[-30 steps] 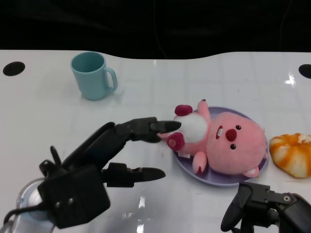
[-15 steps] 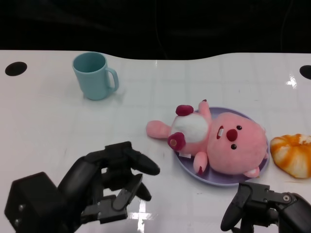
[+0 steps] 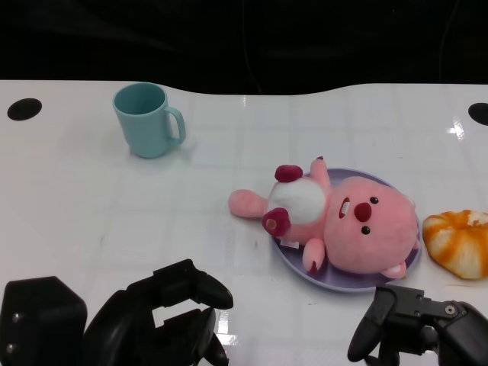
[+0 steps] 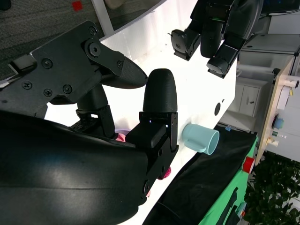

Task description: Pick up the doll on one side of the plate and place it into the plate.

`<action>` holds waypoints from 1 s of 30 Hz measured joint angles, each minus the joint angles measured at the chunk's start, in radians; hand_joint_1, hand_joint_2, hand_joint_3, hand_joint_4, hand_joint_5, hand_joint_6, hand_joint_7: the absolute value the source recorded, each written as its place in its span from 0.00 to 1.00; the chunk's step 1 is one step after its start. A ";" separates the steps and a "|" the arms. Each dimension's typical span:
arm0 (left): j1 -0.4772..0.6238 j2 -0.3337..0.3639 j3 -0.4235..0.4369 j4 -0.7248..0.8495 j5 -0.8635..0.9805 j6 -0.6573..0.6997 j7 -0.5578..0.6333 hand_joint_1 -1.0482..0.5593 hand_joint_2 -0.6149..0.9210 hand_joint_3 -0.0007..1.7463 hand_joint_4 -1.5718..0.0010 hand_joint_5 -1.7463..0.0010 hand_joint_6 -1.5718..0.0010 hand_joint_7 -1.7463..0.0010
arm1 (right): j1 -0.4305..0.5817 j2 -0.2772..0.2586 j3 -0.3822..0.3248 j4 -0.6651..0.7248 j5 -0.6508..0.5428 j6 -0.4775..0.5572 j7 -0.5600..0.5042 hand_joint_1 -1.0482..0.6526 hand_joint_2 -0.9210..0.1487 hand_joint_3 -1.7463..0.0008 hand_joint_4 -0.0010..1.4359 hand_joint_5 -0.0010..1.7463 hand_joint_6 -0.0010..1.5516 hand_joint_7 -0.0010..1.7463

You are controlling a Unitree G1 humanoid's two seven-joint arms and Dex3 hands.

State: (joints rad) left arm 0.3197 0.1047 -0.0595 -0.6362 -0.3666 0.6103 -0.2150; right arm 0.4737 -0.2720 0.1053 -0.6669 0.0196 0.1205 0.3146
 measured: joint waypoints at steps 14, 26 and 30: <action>-0.065 0.021 0.054 0.127 -0.088 0.013 -0.049 0.48 0.72 0.68 0.57 0.00 0.59 0.15 | 0.015 -0.002 -0.023 0.006 -0.001 -0.012 0.008 0.51 0.35 0.40 0.46 0.96 0.40 0.76; -0.079 0.038 0.055 0.159 -0.107 0.013 -0.064 0.48 0.70 0.69 0.57 0.01 0.58 0.16 | 0.022 -0.002 -0.026 0.006 0.010 -0.021 0.012 0.52 0.36 0.38 0.45 0.98 0.40 0.77; -0.080 0.040 0.055 0.161 -0.107 0.013 -0.064 0.48 0.70 0.70 0.57 0.01 0.58 0.16 | 0.024 -0.002 -0.026 0.005 0.010 -0.021 0.012 0.51 0.35 0.38 0.45 0.98 0.39 0.78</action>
State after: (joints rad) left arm 0.2397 0.1446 -0.0044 -0.4751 -0.4737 0.6228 -0.2792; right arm 0.4976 -0.2744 0.0790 -0.6618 0.0300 0.0993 0.3271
